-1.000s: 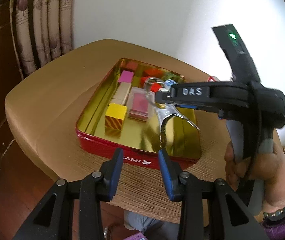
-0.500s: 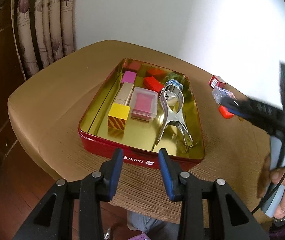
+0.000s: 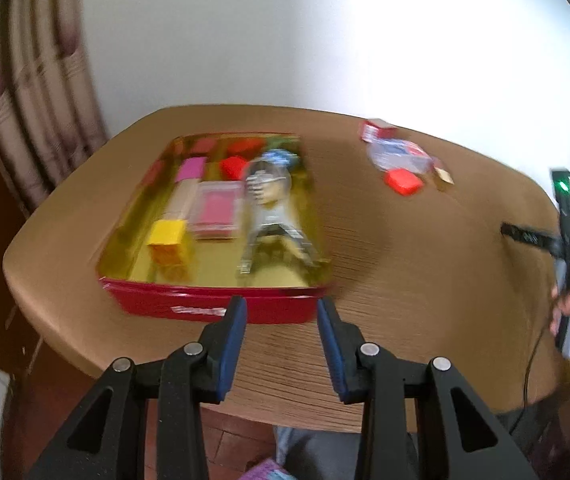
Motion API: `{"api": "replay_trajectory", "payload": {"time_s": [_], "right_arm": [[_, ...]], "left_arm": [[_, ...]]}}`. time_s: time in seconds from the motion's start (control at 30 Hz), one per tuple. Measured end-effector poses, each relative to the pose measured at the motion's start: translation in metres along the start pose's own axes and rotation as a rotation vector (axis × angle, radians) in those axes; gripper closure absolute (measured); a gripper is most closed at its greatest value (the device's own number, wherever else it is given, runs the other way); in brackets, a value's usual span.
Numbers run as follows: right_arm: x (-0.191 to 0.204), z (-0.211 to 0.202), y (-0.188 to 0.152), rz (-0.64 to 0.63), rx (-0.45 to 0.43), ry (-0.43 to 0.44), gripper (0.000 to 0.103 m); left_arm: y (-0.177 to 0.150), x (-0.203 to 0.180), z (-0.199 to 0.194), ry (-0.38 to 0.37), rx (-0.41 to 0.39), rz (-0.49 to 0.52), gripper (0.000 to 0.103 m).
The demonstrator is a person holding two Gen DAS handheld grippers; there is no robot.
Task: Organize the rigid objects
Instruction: 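Reach the left tool to the red square case and grasp it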
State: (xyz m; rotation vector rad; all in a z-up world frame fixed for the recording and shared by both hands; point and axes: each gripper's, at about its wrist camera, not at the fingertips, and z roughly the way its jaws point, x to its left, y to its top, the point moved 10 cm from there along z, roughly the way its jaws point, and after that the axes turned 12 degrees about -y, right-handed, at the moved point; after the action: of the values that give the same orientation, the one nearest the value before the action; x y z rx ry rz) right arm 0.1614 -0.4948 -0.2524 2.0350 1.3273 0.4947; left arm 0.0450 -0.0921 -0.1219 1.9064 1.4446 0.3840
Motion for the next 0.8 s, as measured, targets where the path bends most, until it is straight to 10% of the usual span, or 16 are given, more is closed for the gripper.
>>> {"api": "replay_trajectory", "payload": {"time_s": [0.4,0.8], "right_arm": [[-0.038,0.009,0.001,0.144,0.002,0.062,0.027],[-0.035,-0.003,-0.001,0.149,-0.008,0.176,0.022]], "left_arm": [[0.068,-0.114,0.060,-0.107,0.022,0.112,0.066],[0.129,-0.118,0.187,-0.055,0.132,0.025,0.066]]}}
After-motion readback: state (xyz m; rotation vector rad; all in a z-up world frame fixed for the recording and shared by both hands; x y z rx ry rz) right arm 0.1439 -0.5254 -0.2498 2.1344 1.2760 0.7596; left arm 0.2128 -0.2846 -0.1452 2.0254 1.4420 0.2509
